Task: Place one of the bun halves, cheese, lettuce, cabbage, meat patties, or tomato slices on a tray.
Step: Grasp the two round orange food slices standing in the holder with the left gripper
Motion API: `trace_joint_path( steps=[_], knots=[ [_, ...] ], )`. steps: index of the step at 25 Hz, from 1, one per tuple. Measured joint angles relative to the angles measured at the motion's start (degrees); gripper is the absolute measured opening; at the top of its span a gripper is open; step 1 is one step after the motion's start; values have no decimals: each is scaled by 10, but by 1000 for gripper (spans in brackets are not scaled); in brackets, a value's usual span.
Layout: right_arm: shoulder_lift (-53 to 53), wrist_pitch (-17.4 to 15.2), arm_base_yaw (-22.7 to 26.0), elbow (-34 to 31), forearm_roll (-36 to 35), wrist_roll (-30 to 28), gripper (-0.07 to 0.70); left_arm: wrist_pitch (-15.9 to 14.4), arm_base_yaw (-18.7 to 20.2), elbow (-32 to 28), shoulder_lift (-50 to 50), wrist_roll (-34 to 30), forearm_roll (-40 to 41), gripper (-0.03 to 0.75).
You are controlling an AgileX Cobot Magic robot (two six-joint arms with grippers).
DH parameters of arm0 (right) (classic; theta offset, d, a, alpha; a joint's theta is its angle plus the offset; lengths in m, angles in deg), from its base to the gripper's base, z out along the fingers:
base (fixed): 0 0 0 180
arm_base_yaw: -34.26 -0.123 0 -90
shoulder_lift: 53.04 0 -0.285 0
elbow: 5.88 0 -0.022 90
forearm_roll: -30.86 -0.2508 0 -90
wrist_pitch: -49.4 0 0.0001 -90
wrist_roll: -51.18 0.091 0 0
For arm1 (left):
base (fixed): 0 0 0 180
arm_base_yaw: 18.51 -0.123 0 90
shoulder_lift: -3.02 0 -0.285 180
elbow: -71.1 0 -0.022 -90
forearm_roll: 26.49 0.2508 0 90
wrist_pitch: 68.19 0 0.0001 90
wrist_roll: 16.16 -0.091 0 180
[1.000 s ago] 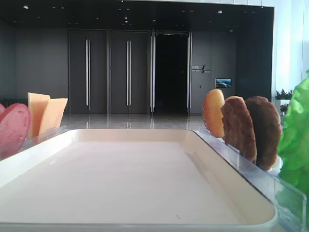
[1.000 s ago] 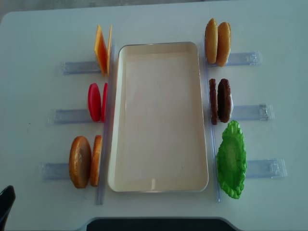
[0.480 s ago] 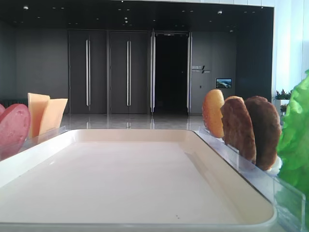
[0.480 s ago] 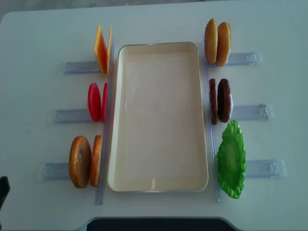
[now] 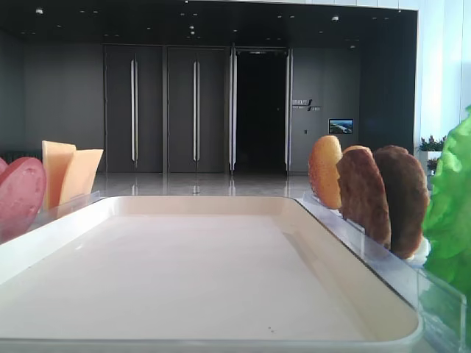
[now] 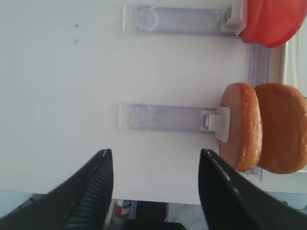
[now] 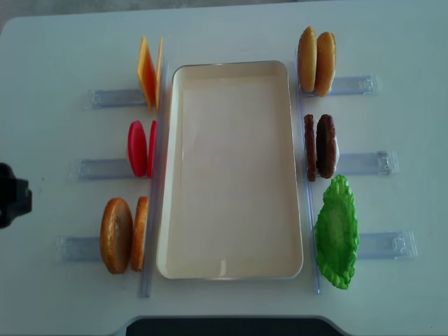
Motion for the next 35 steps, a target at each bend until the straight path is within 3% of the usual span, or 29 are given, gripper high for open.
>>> trace_joint_path(
  steps=[5, 16, 20, 26, 29, 35],
  knots=[
    [0, 0, 0, 0, 0, 0, 235, 11, 0, 13, 59, -2, -8, 429],
    [0, 0, 0, 0, 0, 0, 235, 36, 12, 13, 66, -24, -98, 429],
    [0, 0, 0, 0, 0, 0, 235, 67, 91, 4, 66, 8, -101, 429],
    [0, 0, 0, 0, 0, 0, 235, 98, 276, 0, 94, 158, -38, 429],
    [0, 0, 0, 0, 0, 0, 235, 104, 342, -1, 127, 221, -5, 429],
    [0, 0, 0, 0, 0, 0, 235, 103, 370, -2, 152, 292, 21, 430]
  ],
)
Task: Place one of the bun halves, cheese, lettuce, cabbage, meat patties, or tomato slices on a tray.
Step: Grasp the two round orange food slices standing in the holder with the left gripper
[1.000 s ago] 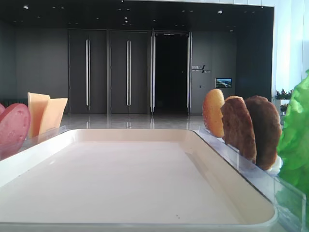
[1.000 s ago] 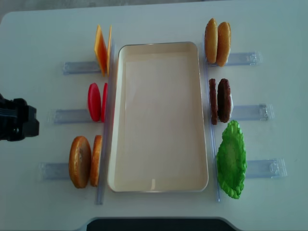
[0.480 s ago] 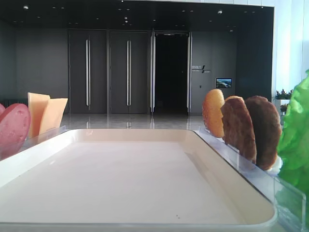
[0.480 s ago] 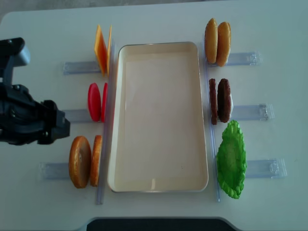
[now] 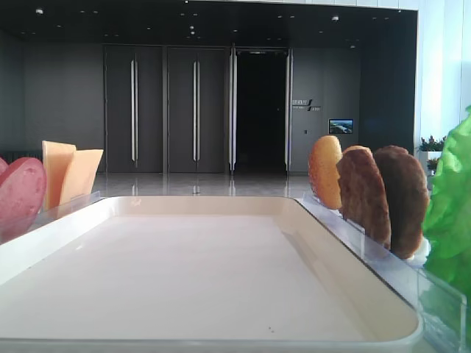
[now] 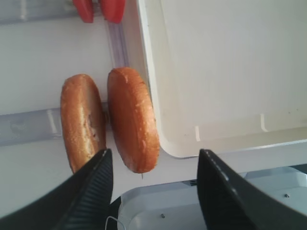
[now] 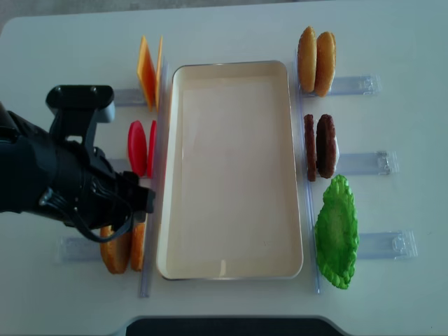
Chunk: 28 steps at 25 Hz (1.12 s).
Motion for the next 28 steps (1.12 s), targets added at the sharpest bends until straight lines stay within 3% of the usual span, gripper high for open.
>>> trace_joint_path(
  steps=[6, 28],
  knots=[
    [0, 0, 0, 0, 0, 0, 235, 0, 0, 0, 17, 39, 17, 430],
    [0, 0, 0, 0, 0, 0, 235, 34, 0, 0, 190, 35, 27, 430]
  ],
)
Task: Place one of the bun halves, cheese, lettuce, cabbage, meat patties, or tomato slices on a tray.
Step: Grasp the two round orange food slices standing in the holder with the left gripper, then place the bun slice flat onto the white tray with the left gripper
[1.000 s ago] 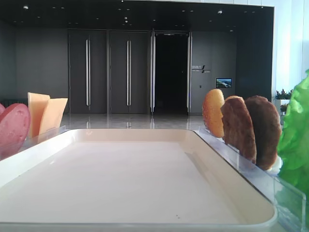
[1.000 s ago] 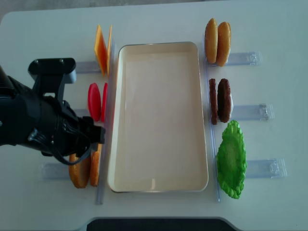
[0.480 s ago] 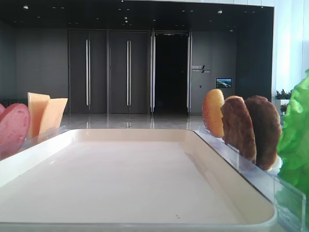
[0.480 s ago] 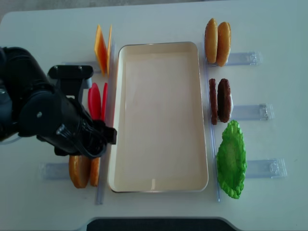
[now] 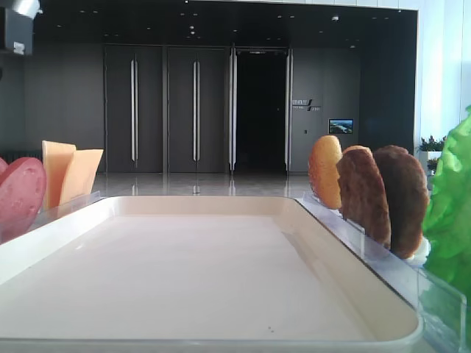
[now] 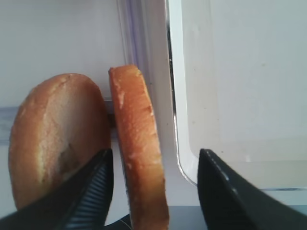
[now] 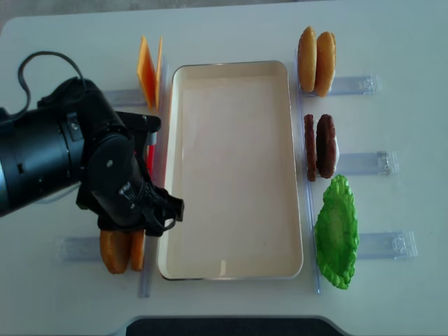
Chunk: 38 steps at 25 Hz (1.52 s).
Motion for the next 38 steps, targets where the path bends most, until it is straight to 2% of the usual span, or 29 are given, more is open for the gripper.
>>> trace_joint_path(
  steps=[6, 9, 14, 17, 23, 31, 36, 38],
  knots=[
    [0, 0, 0, 0, 0, 0, 235, 1, 0, 0, 9, -2, -1, 429],
    [0, 0, 0, 0, 0, 0, 235, -3, 0, 0, 9, -6, -1, 400],
    [0, 0, 0, 0, 0, 0, 235, -9, 0, 0, 9, -6, 2, 204],
    [0, 0, 0, 0, 0, 0, 235, -19, 0, 0, 9, -6, 5, 143],
    [0, 0, 0, 0, 0, 0, 235, -39, 0, 15, 6, -22, -4, 135],
    [0, 0, 0, 0, 0, 0, 235, -107, 1, 135, -69, -62, -40, 132],
    [0, 0, 0, 0, 0, 0, 235, -139, 1, 140, -128, -62, -19, 131],
    [0, 0, 0, 0, 0, 0, 235, -141, 1, 138, -143, -62, -12, 131]
  ],
)
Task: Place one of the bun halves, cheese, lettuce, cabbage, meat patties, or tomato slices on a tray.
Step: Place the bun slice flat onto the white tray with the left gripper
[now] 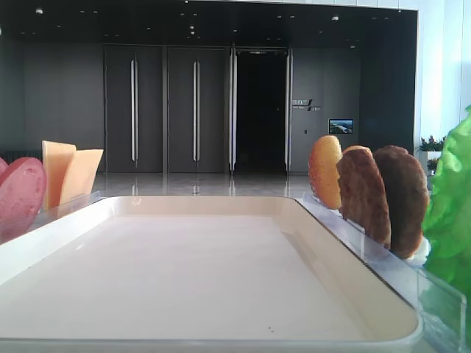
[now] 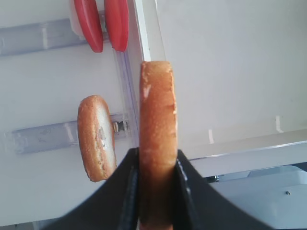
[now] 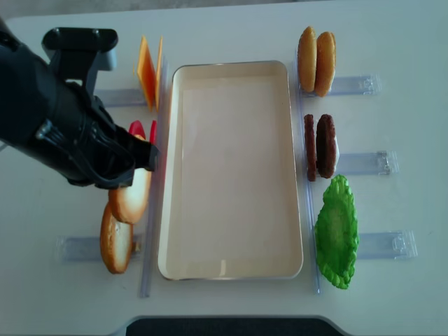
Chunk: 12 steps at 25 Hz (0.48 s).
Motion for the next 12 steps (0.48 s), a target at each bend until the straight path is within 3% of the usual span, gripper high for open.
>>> trace_joint_path(
  steps=[3, 6, 10, 12],
  knots=[
    [0, 0, 0, 0, 0, 0, 235, 37, 0, -35, -27, 4, 4, 131],
    [0, 0, 0, 0, 0, 0, 235, 119, 0, -117, -68, 26, -4, 131],
    [0, 0, 0, 0, 0, 0, 235, 252, 0, -230, -138, 51, -42, 130],
    [0, 0, 0, 0, 0, 0, 235, 297, 0, -265, -163, 65, -51, 130]
  ],
)
